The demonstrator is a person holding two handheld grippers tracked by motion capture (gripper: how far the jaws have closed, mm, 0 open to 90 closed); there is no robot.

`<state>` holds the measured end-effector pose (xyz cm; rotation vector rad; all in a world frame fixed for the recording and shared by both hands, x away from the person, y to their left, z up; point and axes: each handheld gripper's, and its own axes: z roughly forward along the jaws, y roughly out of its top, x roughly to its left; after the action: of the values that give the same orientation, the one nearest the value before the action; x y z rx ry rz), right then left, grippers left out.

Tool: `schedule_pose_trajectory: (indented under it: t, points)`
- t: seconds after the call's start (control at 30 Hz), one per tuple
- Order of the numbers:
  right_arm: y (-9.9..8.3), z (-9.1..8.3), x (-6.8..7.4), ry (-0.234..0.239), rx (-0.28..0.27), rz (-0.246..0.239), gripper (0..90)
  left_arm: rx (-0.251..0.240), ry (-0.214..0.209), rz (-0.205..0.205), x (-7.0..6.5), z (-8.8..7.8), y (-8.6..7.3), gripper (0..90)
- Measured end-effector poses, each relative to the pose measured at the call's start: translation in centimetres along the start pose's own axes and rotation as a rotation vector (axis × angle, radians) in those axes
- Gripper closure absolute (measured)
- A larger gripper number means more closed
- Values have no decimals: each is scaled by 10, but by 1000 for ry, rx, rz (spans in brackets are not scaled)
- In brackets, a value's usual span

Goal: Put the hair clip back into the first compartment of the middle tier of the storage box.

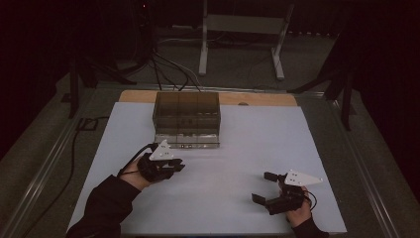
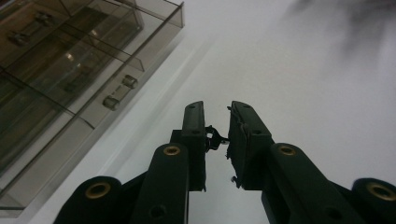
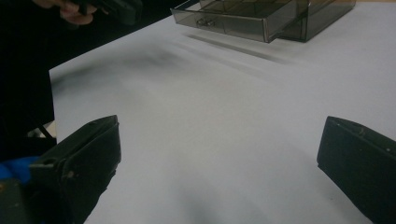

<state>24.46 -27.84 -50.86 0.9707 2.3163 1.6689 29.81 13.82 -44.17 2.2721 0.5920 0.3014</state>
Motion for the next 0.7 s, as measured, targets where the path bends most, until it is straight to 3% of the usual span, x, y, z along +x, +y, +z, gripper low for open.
schedule_pose_trajectory:
  t: [0.7]
  points:
    - [0, 0, 0, 0, -1, -2, 0, -6, 30, -17, 17, -8, 8, 779]
